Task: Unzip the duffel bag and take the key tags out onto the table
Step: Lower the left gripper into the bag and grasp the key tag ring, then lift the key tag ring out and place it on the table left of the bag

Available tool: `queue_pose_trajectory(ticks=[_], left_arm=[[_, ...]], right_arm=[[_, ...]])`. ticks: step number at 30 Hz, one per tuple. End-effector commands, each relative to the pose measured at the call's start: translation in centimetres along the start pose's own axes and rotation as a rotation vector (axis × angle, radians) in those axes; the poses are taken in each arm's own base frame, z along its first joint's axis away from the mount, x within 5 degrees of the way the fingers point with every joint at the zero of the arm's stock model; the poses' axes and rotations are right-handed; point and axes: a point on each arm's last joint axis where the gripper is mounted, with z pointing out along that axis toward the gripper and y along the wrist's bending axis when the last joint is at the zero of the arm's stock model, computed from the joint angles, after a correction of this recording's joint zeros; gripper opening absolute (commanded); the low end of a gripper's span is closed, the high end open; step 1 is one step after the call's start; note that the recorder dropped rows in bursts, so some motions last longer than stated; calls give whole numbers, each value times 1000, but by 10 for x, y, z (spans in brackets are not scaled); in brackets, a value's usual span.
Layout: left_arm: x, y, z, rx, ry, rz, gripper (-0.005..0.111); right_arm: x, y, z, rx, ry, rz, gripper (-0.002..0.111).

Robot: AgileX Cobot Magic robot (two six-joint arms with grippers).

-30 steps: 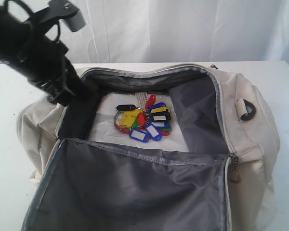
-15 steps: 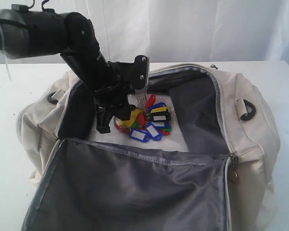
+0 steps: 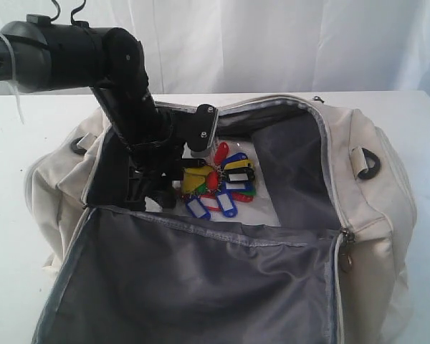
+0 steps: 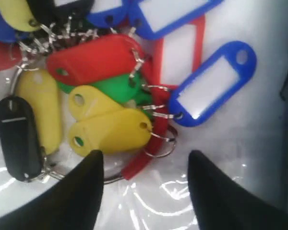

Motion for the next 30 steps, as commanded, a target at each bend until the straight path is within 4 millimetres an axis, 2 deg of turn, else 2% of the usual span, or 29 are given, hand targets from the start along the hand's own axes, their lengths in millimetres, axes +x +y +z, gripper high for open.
queue_pose_trajectory(ticks=[1, 5, 10, 13, 15, 19, 24, 27, 30], left_arm=[[-1, -2, -2, 11, 2, 3, 64], [-2, 4, 3, -39, -14, -2, 64], [2, 4, 31, 22, 6, -15, 64], [-1, 1, 42, 56, 1, -24, 63], [-6, -3, 48, 87, 9, -10, 57], [-13, -13, 58, 158, 37, 27, 32], [-20, -21, 55, 196, 65, 58, 0], [-26, -18, 41, 164, 91, 52, 0], [-34, -12, 17, 82, 91, 25, 0]], right_arm=[[0, 0, -1, 5, -17, 10, 0], [0, 0, -1, 5, -17, 10, 0], [0, 0, -1, 5, -17, 12, 0], [0, 0, -1, 5, -17, 12, 0], [0, 0, -1, 5, -17, 12, 0], [0, 0, -1, 5, -17, 12, 0], [0, 0, -2, 5, -19, 12, 0], [0, 0, -2, 5, -19, 12, 0], [0, 0, -2, 5, -19, 12, 0]])
